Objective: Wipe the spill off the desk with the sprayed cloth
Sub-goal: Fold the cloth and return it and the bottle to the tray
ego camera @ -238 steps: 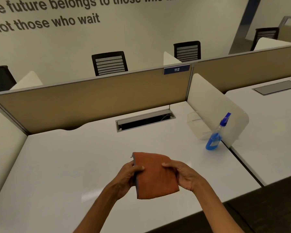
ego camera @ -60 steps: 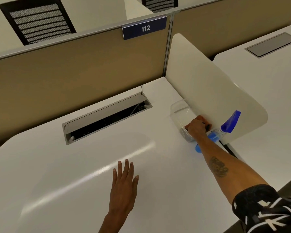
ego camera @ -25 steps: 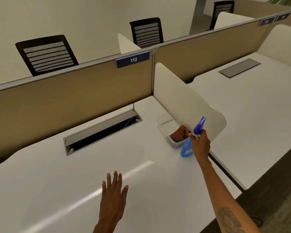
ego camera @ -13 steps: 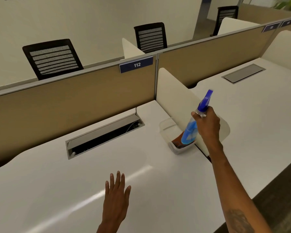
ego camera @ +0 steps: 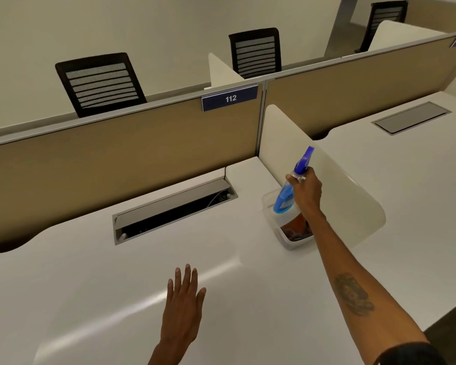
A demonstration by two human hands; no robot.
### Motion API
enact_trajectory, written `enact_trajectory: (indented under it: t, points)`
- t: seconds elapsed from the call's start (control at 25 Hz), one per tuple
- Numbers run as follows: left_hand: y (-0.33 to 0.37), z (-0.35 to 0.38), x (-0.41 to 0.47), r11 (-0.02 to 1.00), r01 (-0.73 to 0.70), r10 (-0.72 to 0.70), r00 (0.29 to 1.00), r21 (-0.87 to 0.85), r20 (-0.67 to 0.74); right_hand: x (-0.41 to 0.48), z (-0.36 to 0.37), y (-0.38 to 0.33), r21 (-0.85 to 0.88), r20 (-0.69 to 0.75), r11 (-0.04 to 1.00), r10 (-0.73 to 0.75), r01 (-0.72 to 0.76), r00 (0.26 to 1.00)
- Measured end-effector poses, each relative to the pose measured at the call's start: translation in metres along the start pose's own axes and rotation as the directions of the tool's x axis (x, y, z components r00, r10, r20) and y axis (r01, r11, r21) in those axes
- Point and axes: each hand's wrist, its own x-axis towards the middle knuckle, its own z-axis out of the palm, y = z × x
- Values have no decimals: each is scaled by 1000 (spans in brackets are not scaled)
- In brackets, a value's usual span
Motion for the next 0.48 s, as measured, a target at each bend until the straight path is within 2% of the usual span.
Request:
enact_trajectory:
  t: [0.48]
  points:
    - [18,-8,29,998,-57,57,998,11,-39,19,27,31,-62,44,997,50,-47,998]
